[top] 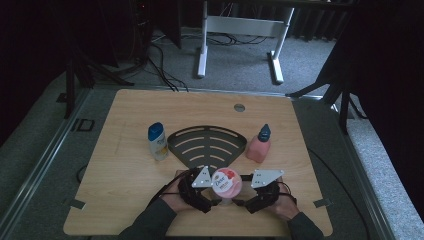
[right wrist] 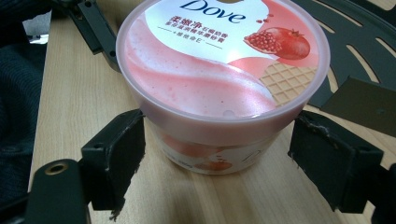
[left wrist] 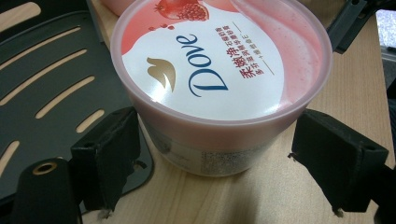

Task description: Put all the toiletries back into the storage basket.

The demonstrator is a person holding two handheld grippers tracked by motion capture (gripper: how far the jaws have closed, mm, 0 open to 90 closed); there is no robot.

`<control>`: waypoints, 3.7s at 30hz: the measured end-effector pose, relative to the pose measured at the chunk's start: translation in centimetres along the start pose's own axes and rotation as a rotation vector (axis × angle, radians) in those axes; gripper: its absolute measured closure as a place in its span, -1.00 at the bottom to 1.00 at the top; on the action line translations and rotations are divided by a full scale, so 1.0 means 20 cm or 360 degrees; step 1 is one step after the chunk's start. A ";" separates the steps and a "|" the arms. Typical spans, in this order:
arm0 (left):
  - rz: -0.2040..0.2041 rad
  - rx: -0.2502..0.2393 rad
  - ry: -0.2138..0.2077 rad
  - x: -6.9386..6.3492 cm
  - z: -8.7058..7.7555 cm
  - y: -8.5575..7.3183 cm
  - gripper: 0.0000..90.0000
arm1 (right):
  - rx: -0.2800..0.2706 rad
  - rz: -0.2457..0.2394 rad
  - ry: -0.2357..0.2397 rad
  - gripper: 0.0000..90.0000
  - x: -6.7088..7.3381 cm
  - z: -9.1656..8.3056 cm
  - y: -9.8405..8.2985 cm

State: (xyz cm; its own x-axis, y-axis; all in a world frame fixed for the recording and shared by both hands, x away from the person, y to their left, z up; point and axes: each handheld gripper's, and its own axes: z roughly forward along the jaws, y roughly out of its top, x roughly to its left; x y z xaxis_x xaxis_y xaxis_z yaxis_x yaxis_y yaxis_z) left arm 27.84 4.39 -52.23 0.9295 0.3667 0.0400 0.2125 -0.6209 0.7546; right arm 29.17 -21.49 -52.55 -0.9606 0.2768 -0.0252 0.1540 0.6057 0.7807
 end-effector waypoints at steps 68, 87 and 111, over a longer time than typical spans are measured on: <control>-0.0039 0.0047 0.0191 0.36 -0.01 0.04 -0.65 | 0.0018 0.0015 -0.0060 -0.70 -0.32 0.22 0.21; -0.0104 0.0054 0.0202 0.45 0.05 0.03 -0.65 | 0.0070 0.0063 -0.0116 -0.70 -0.40 0.27 0.22; -0.0150 0.0066 0.0200 0.51 0.12 0.06 -0.65 | 0.0105 0.0156 -0.0205 -0.67 -0.45 0.28 0.20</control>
State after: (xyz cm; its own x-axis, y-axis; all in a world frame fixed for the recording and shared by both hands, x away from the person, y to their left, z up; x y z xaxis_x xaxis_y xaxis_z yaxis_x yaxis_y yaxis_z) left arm 38.30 5.66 -52.53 0.8603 0.5069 0.0539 0.3117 -0.6067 0.7312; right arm 39.70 -17.31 -52.68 -0.9033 0.4277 -0.0343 0.2643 0.6176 0.7407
